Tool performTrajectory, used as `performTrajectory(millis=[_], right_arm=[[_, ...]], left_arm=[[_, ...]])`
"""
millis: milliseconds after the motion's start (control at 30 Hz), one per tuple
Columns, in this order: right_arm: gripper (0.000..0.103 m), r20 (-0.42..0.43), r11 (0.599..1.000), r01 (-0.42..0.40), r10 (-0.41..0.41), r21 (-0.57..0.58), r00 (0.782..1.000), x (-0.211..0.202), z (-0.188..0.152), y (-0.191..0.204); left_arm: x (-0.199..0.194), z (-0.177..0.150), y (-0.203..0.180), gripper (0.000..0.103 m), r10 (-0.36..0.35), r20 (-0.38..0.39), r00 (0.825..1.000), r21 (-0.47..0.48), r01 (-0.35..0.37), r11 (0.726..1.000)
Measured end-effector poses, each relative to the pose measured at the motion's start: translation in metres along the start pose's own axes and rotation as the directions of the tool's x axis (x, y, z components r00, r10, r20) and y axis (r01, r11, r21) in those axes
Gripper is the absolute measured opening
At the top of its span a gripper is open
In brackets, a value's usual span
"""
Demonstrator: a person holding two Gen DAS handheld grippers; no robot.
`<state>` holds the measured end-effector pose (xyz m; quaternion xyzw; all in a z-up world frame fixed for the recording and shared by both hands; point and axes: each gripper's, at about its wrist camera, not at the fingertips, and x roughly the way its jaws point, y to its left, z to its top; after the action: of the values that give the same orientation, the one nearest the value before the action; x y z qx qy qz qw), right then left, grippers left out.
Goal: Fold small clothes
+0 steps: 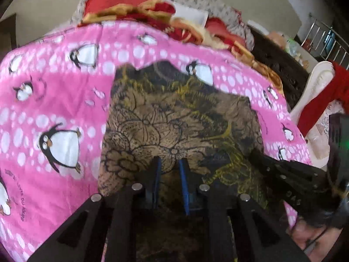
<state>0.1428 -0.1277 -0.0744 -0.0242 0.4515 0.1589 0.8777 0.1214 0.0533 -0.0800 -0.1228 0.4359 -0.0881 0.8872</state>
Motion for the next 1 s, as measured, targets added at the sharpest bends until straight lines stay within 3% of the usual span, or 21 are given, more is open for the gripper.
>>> performTrajectory(millis=[133, 200, 233, 400, 467, 533, 633, 700, 1000], right_arm=[[0.000, -0.005, 1.000, -0.026, 0.026, -0.003, 1.000, -0.018, 0.006, 0.002], [0.000, 0.057, 0.999, -0.037, 0.036, 0.010, 0.998, -0.032, 0.019, 0.001], [0.000, 0.091, 0.999, -0.041, 0.038, 0.035, 0.995, -0.039, 0.028, 0.002], [0.001, 0.113, 0.993, -0.006, -0.008, 0.119, 0.994, -0.023, 0.057, 0.022], [0.001, 0.100, 0.993, 0.053, -0.063, 0.107, 0.993, 0.001, 0.059, 0.023], [0.001, 0.050, 0.989, 0.101, -0.107, 0.110, 0.993, 0.031, 0.050, 0.013], [0.001, 0.096, 0.990, 0.038, -0.051, 0.138, 0.994, 0.034, 0.038, 0.001], [0.001, 0.096, 0.991, 0.052, -0.064, 0.124, 0.993, 0.035, 0.038, 0.003], [0.004, 0.097, 0.992, 0.062, -0.073, 0.108, 0.993, 0.033, 0.036, 0.005]], left_arm=[[-0.021, 0.014, -0.001, 0.020, -0.039, 0.034, 0.999, -0.017, 0.040, 0.999], [-0.029, 0.032, -0.003, 0.040, -0.038, 0.088, 0.995, -0.029, 0.041, 0.999], [-0.027, 0.042, -0.004, 0.043, -0.026, 0.101, 0.995, -0.034, 0.030, 0.999], [0.011, 0.077, -0.014, 0.044, 0.054, 0.068, 0.996, -0.026, -0.052, 0.998], [0.037, 0.074, -0.010, 0.045, 0.063, 0.016, 0.998, -0.040, -0.062, 0.997], [0.050, 0.064, -0.006, 0.048, 0.058, 0.012, 0.998, -0.042, -0.058, 0.997], [0.052, 0.059, -0.013, 0.069, 0.033, 0.044, 0.998, -0.001, -0.033, 0.999], [0.056, 0.059, -0.020, 0.083, 0.028, 0.029, 0.999, 0.039, -0.029, 0.999], [0.064, 0.063, -0.027, 0.094, 0.015, 0.014, 1.000, 0.070, -0.016, 0.997]])
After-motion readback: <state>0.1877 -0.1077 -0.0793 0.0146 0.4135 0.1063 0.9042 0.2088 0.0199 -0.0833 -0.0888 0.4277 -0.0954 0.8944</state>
